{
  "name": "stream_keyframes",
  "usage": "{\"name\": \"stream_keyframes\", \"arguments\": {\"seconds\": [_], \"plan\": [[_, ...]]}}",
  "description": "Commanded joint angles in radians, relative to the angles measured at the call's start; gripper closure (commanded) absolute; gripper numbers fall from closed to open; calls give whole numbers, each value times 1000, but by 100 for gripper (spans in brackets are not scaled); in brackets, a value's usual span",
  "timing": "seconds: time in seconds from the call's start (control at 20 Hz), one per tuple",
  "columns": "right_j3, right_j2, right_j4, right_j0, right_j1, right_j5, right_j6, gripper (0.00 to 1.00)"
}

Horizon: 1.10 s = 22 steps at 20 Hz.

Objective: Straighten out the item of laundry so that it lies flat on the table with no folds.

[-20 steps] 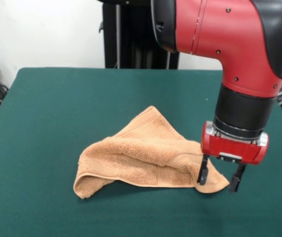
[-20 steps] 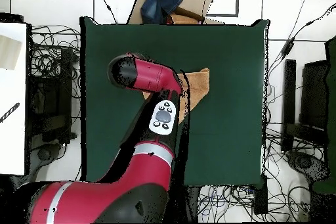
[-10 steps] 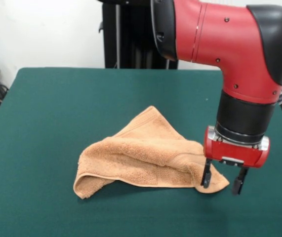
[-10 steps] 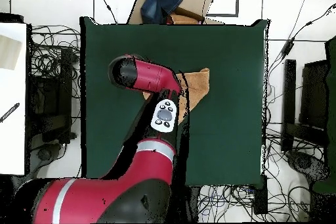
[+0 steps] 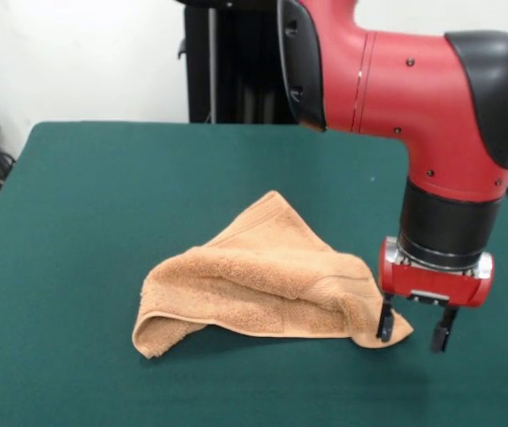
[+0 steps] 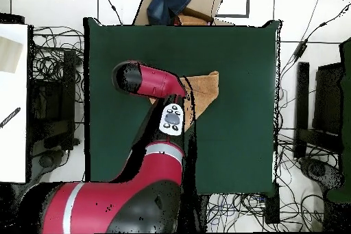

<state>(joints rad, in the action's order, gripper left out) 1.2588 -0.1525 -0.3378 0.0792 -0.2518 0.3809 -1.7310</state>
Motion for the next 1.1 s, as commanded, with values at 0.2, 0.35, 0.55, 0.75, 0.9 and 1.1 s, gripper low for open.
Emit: {"name": "stream_keyframes", "arguments": {"seconds": [0.2, 0.35, 0.55, 0.75, 0.9, 1.1], "plan": [[137, 115, 47, -28, 36, -17, -113, 0], [139, 115, 47, -29, 35, -15, -116, 0], [138, 111, 46, -27, 35, -4, -118, 0], [138, 115, 50, -33, 38, -16, -112, 0], [134, 106, 47, -25, 36, -20, -123, 0], [123, 84, 37, -6, 39, -1, -145, 0]]}}
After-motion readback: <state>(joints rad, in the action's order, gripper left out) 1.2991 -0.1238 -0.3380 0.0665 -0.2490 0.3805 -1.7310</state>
